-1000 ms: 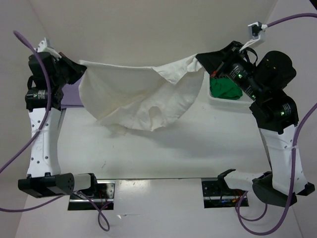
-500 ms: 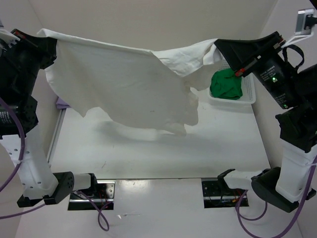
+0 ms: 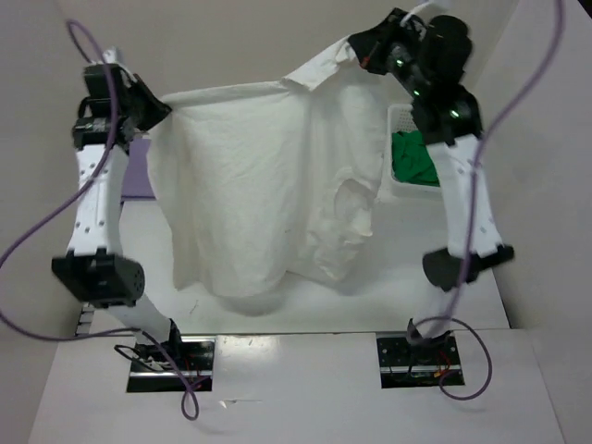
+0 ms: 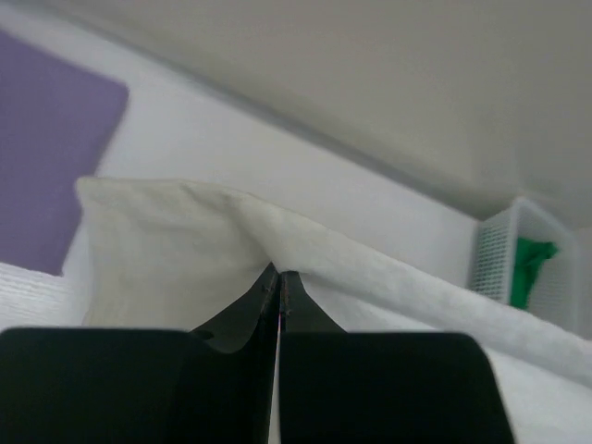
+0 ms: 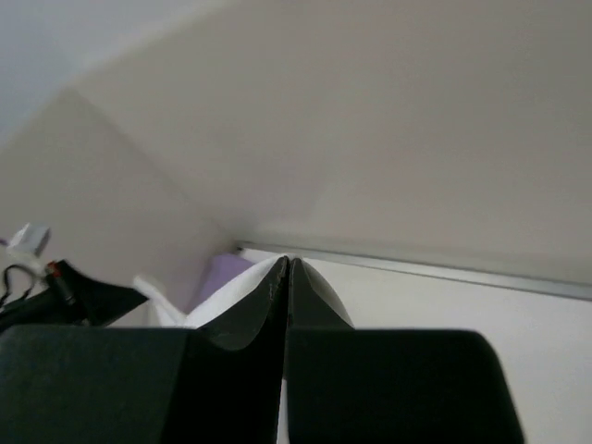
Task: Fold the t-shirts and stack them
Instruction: Flatten out the tshirt
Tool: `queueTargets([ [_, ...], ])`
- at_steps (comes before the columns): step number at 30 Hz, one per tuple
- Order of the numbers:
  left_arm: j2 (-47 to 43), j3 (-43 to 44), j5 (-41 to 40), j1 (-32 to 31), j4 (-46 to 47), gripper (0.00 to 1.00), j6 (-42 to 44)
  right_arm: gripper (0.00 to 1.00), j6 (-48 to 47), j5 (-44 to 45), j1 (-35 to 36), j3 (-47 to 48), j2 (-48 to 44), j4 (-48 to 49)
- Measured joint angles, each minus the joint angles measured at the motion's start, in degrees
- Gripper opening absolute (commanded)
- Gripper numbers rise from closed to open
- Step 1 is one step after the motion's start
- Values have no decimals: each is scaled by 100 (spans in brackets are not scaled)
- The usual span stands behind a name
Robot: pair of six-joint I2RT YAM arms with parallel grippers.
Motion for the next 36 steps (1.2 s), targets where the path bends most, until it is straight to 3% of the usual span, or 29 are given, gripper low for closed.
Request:
queueTargets([
  [5, 2114, 407, -354, -267, -22, 0, 81, 0, 28, -203, -658, 890, 2837, 90],
  [9, 3530, 1622, -708, -555, -361, 0, 127, 3, 83, -153, -953, 883, 4131, -382],
  [11, 3906, 2286, -809, -675, -553, 3, 168, 23, 138, -129, -1023, 859, 4253, -599],
  [12, 4013, 2638, -855, -721, -671, 11, 173, 37, 160, -122, -1038, 857, 4242, -605],
  [14, 3982, 2966, -957, -758, -669, 40, 195, 68, 205, -153, -1040, 857, 4017, -472],
  [15, 3884, 3012, -1012, -754, -603, 66, 195, 71, 225, -205, -1040, 857, 3864, -437],
  [16, 3762, 3016, -1045, -732, -568, 75, 247, 73, 219, -275, -1040, 850, 3694, -426],
  [18, 3445, 2787, -1034, -656, -461, 84, 264, 73, 186, -380, -1023, 723, 3283, -428],
  [19, 3169, 2398, -1029, -608, -328, 90, 284, 67, 166, -396, -1008, 352, 2924, -339],
  [20, 2879, 1982, -1010, -562, -232, 94, 319, 47, 157, -396, -973, -264, 2439, -199],
  [22, 2068, 555, -927, -433, 205, 100, 321, 23, 186, -415, -848, -1969, 1311, 129],
  [24, 1270, -839, -763, -297, 448, 100, 306, 3, 358, -470, -627, -3742, 243, 568],
  [27, 289, -2599, -343, 26, 708, 100, 216, 0, 577, -584, -275, -5914, -859, 837],
  [28, 42, -3075, -157, 175, 752, 90, 177, 1, 654, -647, -179, -6544, -1108, 828],
  [29, -157, -3495, -11, 323, 789, 74, 122, 6, 741, -684, -118, -7108, -1309, 890],
  [30, -376, -3958, 111, 485, 881, 42, 42, 24, 852, -704, -94, -7729, -1523, 938],
  [31, -586, -4402, 184, 647, 970, 34, -52, 33, 984, -708, -96, -8286, -1698, 949],
  [33, -925, -5145, 267, 986, 927, 27, -166, 55, 1222, -708, -114, -9154, -1967, 931],
  [36, -1060, -5790, 387, 1360, 890, 30, -295, 64, 1493, -750, -107, -9805, -2063, 1045],
])
